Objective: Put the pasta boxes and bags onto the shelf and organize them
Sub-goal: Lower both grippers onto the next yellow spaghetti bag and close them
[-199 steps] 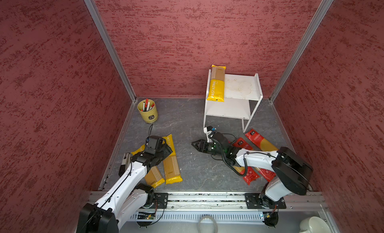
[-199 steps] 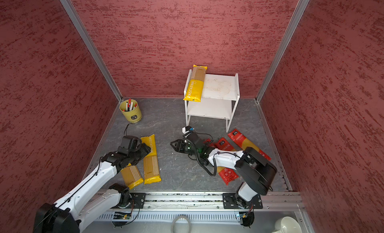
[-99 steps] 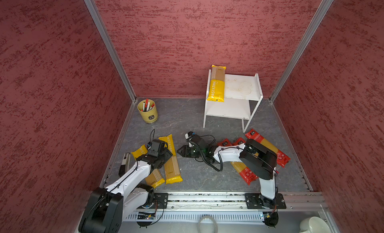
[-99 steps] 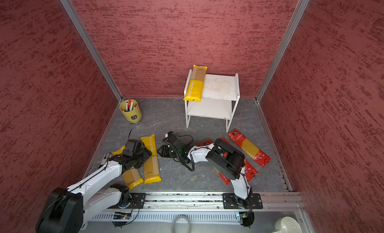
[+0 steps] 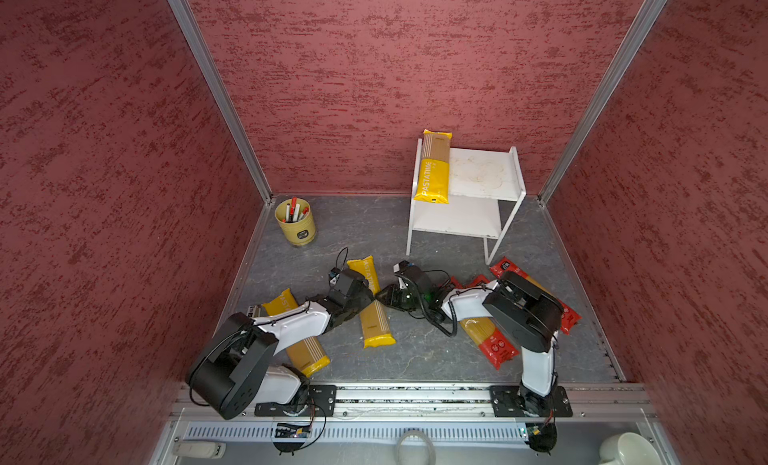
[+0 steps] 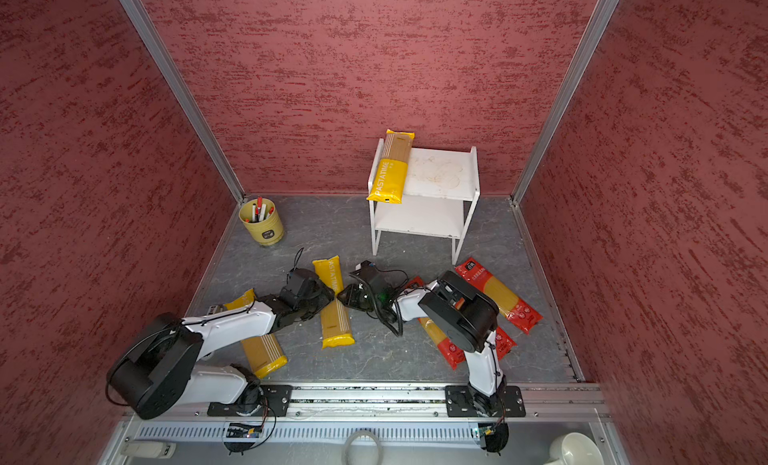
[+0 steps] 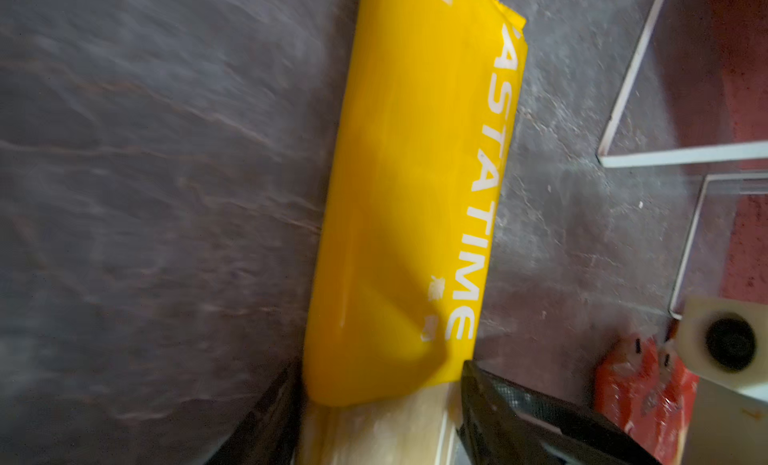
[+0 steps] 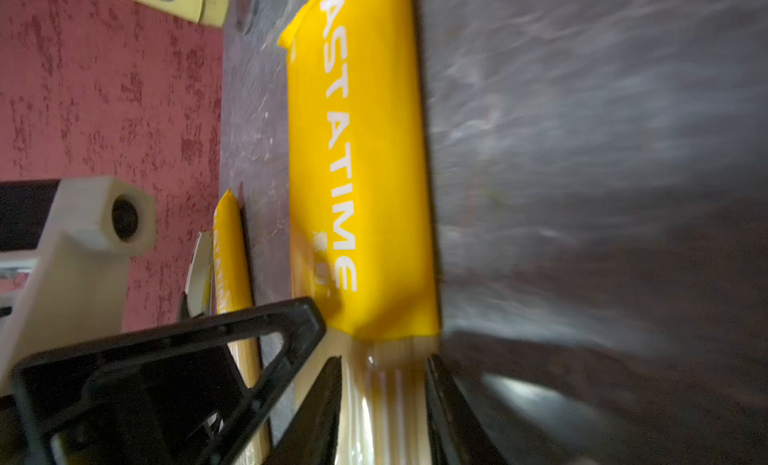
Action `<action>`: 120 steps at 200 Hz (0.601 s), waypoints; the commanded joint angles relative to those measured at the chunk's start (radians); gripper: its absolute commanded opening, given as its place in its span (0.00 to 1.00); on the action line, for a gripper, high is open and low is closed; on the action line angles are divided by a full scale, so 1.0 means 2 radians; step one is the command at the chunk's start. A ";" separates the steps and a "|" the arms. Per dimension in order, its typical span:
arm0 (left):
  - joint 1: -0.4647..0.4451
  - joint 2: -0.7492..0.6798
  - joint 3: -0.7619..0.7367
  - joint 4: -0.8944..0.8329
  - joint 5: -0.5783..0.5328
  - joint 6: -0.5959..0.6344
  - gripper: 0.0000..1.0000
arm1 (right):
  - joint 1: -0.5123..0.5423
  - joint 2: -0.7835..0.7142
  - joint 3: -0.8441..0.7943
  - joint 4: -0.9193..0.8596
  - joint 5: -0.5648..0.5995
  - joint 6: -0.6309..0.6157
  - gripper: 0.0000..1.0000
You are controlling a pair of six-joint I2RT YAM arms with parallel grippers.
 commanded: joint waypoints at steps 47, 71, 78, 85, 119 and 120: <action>0.077 -0.031 -0.024 -0.012 0.121 0.061 0.54 | -0.029 -0.046 -0.060 -0.002 -0.029 0.013 0.38; 0.072 -0.013 -0.018 -0.005 0.146 0.075 0.46 | -0.028 -0.009 -0.042 0.041 -0.054 0.038 0.37; 0.072 -0.007 -0.021 0.003 0.151 0.072 0.45 | -0.027 0.003 -0.037 0.060 -0.064 0.048 0.36; 0.072 -0.002 -0.027 0.013 0.153 0.066 0.42 | -0.026 0.013 -0.035 0.074 -0.069 0.056 0.35; 0.073 0.023 -0.046 0.066 0.164 0.044 0.26 | -0.017 0.050 -0.025 0.141 -0.086 0.079 0.31; 0.073 0.024 -0.045 0.066 0.165 0.044 0.26 | -0.017 0.050 -0.026 0.144 -0.086 0.079 0.31</action>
